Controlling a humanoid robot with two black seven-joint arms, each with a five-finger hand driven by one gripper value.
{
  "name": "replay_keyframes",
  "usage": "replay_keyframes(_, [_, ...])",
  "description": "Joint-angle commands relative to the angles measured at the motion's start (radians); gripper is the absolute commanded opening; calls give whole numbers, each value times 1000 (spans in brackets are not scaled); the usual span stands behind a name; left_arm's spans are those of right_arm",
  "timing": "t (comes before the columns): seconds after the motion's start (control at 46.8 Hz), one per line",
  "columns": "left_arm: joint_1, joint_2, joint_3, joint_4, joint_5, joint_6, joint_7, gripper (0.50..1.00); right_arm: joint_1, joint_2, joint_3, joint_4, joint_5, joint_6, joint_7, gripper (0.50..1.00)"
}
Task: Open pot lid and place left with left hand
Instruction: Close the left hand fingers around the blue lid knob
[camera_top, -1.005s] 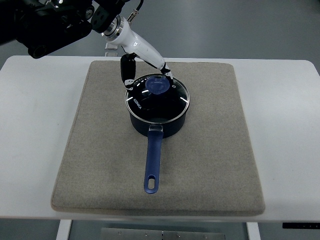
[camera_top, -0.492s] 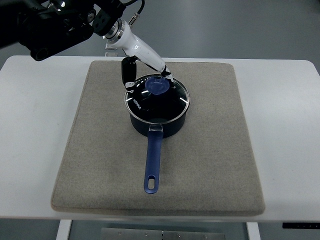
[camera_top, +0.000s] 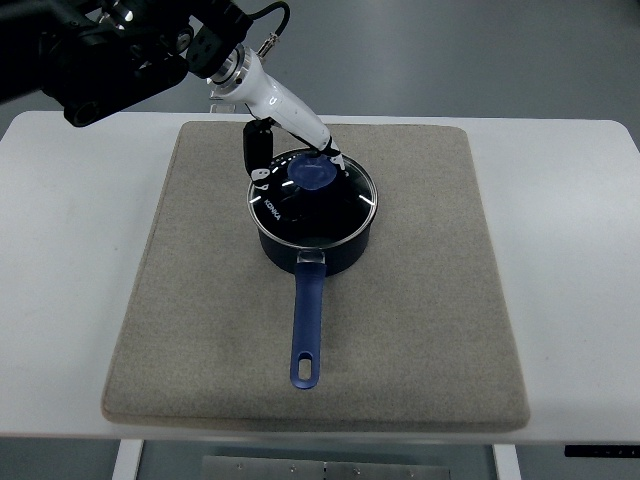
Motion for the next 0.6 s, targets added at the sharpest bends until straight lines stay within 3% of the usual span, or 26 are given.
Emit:
replay_keyframes(0.0, [3, 0, 0, 0, 0, 0, 0, 821, 0, 0, 0, 0, 0, 0, 0, 917])
replay_keyframes(0.064, [4, -2, -2, 0, -1, 0, 0, 799, 0, 0, 0, 0, 0, 0, 0, 917])
replay_keyframes(0.128, [4, -2, 0, 0, -1, 0, 0, 707, 0, 0, 0, 0, 0, 2, 0, 917])
replay_keyframes(0.299, [4, -11, 0, 14, 2, 0, 0, 596, 0, 0, 0, 0, 0, 0, 0, 917])
replay_keyframes(0.406, [4, -16, 2, 18, 2, 0, 0, 578, 0, 0, 0, 0, 0, 0, 0, 917])
replay_keyframes(0.492, [3, -17, 15, 21, 2, 0, 0, 504, 0, 0, 0, 0, 0, 0, 0, 917])
replay_keyframes(0.577, [3, -25, 29, 29, 3, 2, 0, 500, 0, 0, 0, 0, 0, 0, 0, 917])
